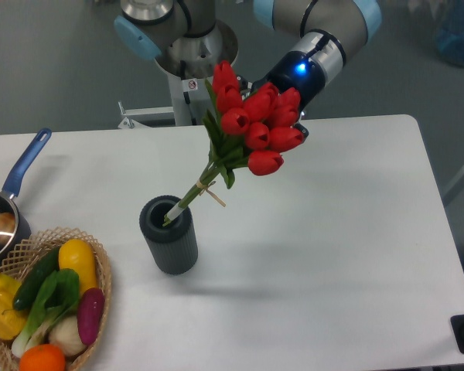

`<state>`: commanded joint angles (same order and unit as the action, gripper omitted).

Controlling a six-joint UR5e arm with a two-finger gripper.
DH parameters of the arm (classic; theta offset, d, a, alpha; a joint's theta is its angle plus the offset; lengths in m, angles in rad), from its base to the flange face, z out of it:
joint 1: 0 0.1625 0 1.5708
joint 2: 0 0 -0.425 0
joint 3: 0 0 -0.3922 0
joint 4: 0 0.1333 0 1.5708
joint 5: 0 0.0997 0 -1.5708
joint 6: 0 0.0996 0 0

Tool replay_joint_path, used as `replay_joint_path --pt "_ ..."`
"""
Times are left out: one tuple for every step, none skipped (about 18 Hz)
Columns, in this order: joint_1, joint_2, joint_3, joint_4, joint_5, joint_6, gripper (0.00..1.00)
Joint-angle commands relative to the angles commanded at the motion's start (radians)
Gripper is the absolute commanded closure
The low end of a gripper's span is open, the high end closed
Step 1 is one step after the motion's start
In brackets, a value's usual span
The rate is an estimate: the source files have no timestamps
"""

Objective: Pick up the flowers from the vase
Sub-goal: 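Raise the tulip bunch higher, clearing the stems from the vase rim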

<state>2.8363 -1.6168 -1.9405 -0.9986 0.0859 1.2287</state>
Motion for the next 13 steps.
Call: replay_joint_path --pt "0.003 0.0 0.0 0.0 0.0 -0.002 0.57" --pt "0.005 0.0 0.0 0.0 0.002 -0.002 0.57" --pt "0.003 0.0 0.0 0.0 0.005 -0.002 0.57" --pt "0.002 0.0 0.002 0.0 0.006 -0.003 0.57" --pt "-0.002 0.0 0.003 0.002 0.006 -0.002 0.57" --pt "-0.003 0.0 0.003 0.002 0.006 -0.002 0.57" --pt "-0.003 0.0 0.005 0.002 0.006 -0.003 0.57" --pt "-0.003 0.0 0.005 0.002 0.006 -0.002 0.57" --pt "-0.003 0.0 0.006 0.002 0.008 -0.002 0.57" --pt "-0.003 0.0 0.006 0.002 0.008 -0.003 0.57" --pt "-0.005 -0.002 0.008 0.002 0.008 -0.003 0.57" --pt "-0.005 -0.002 0.008 0.002 0.008 -0.006 0.57" --pt "-0.005 -0.002 0.008 0.0 0.008 -0.008 0.57"
